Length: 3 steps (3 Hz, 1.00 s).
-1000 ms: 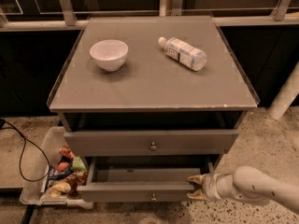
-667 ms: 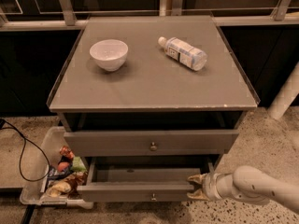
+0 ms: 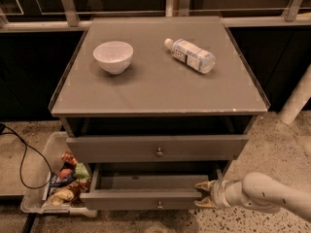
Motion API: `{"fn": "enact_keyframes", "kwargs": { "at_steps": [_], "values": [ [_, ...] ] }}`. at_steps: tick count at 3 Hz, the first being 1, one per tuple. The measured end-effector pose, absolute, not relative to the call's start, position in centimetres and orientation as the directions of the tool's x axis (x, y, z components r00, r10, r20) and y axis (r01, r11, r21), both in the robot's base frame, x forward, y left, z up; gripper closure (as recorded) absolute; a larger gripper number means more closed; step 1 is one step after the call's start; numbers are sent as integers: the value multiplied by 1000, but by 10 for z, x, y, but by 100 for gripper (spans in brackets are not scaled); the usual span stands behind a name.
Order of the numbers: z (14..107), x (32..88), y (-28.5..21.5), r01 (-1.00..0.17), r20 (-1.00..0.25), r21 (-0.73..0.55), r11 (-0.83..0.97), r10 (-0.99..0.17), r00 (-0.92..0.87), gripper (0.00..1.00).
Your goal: Open middle drawer
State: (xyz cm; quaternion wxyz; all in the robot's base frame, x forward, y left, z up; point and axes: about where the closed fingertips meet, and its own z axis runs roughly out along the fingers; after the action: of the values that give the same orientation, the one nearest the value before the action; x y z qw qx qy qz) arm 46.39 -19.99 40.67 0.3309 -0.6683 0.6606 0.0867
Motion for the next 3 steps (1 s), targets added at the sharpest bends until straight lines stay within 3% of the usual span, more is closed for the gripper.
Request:
{"fn": "enact_keyframes", "kwargs": {
  "at_steps": [1,2,3],
  "values": [
    [386,446,-204,-953,-565,-294,78,-818,107,11],
    [390,446,-204,-953,-565,-294,78,-818,107,14],
    [379,404,-214,-961,-566,-272,59,-817,110,38]
  ]
}}
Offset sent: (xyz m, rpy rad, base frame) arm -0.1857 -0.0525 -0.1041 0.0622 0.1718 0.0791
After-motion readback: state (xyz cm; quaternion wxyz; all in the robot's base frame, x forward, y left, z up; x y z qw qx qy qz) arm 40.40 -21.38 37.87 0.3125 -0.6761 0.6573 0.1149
